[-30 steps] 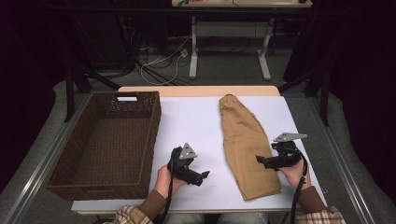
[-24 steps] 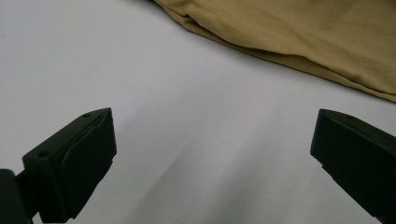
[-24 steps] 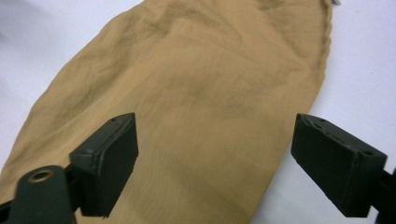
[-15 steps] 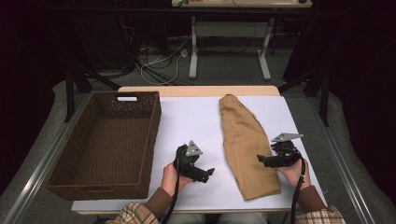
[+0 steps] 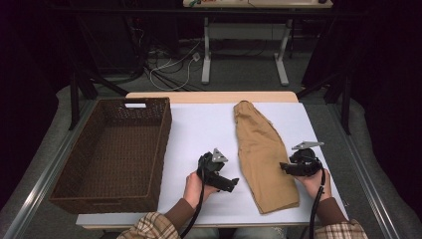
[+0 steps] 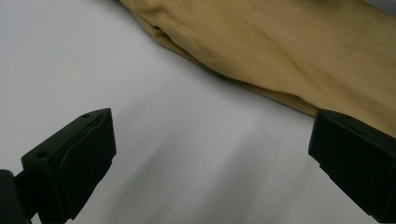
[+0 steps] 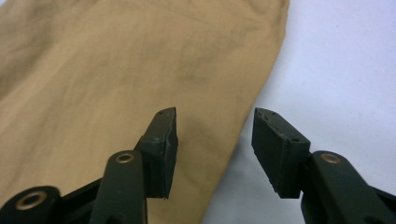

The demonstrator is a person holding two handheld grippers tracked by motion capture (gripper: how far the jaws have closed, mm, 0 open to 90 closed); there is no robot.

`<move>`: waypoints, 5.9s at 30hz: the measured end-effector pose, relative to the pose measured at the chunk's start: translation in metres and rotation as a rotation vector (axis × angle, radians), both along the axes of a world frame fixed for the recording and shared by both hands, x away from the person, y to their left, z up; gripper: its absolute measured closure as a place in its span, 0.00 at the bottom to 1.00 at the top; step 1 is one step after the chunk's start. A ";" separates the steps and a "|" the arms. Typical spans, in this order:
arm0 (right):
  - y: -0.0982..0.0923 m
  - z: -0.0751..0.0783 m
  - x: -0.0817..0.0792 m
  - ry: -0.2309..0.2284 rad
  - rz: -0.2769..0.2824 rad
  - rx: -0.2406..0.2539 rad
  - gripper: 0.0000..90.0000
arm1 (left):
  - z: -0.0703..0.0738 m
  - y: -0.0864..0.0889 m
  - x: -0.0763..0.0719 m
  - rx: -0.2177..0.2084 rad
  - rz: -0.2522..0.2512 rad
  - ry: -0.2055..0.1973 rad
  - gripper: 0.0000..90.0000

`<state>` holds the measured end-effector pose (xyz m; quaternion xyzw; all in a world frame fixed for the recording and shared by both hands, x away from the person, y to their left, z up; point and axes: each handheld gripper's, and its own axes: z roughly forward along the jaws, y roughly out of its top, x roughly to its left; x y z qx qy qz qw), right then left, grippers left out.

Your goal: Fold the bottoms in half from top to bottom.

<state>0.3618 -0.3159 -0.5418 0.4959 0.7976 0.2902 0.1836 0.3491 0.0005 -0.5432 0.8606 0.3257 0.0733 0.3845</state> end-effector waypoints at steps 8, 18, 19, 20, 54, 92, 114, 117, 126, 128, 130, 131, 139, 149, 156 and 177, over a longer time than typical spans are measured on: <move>-0.003 -0.004 0.003 0.038 -0.024 0.014 0.56 | 0.001 -0.020 0.011 0.009 0.011 0.032 0.03; 0.001 -0.006 0.003 0.046 -0.026 0.020 0.60 | -0.005 -0.047 0.022 0.029 -0.036 0.102 0.23; 0.001 -0.006 0.003 0.047 -0.024 0.021 0.61 | -0.005 -0.049 0.023 0.029 -0.038 0.104 0.24; 0.001 -0.006 0.003 0.047 -0.023 0.022 0.61 | -0.006 -0.051 0.022 0.033 -0.042 0.107 0.26; 0.015 -0.007 0.000 0.030 0.004 0.011 0.95 | -0.015 -0.065 0.020 -0.002 -0.078 0.033 0.94; 0.025 -0.001 -0.006 0.111 0.079 0.040 0.64 | -0.013 -0.028 0.019 -0.066 -0.052 0.093 0.59; 0.027 -0.003 0.050 0.079 -0.066 0.021 0.83 | -0.017 -0.042 0.026 -0.054 -0.070 0.097 0.95; 0.029 -0.003 0.049 0.083 -0.065 0.031 0.93 | -0.017 -0.038 0.026 -0.068 -0.064 0.097 0.96; 0.044 -0.003 0.044 0.084 -0.023 0.052 0.95 | -0.013 -0.012 0.023 -0.100 -0.030 0.108 0.96; 0.050 -0.003 0.043 0.090 -0.008 0.062 0.95 | -0.012 -0.005 0.022 -0.096 -0.029 0.104 0.96; 0.056 -0.002 0.042 0.093 0.006 0.065 0.95 | -0.012 0.003 0.021 -0.100 -0.020 0.107 0.96; 0.060 -0.003 0.041 0.090 0.015 0.065 0.95 | -0.012 0.007 0.020 -0.102 -0.017 0.110 0.96; 0.083 -0.004 0.042 0.085 0.056 0.069 0.95 | -0.007 0.032 0.013 -0.086 0.008 0.102 0.96; 0.107 -0.006 0.049 0.069 0.091 0.073 0.95 | -0.008 0.054 0.011 -0.076 0.047 0.087 0.95; 0.100 -0.006 0.046 0.076 0.100 0.074 0.93 | -0.010 0.047 0.009 -0.045 0.030 0.052 0.94; 0.081 0.001 0.042 0.012 0.140 0.065 0.18 | 0.010 0.031 -0.010 -0.040 -0.070 -0.082 0.18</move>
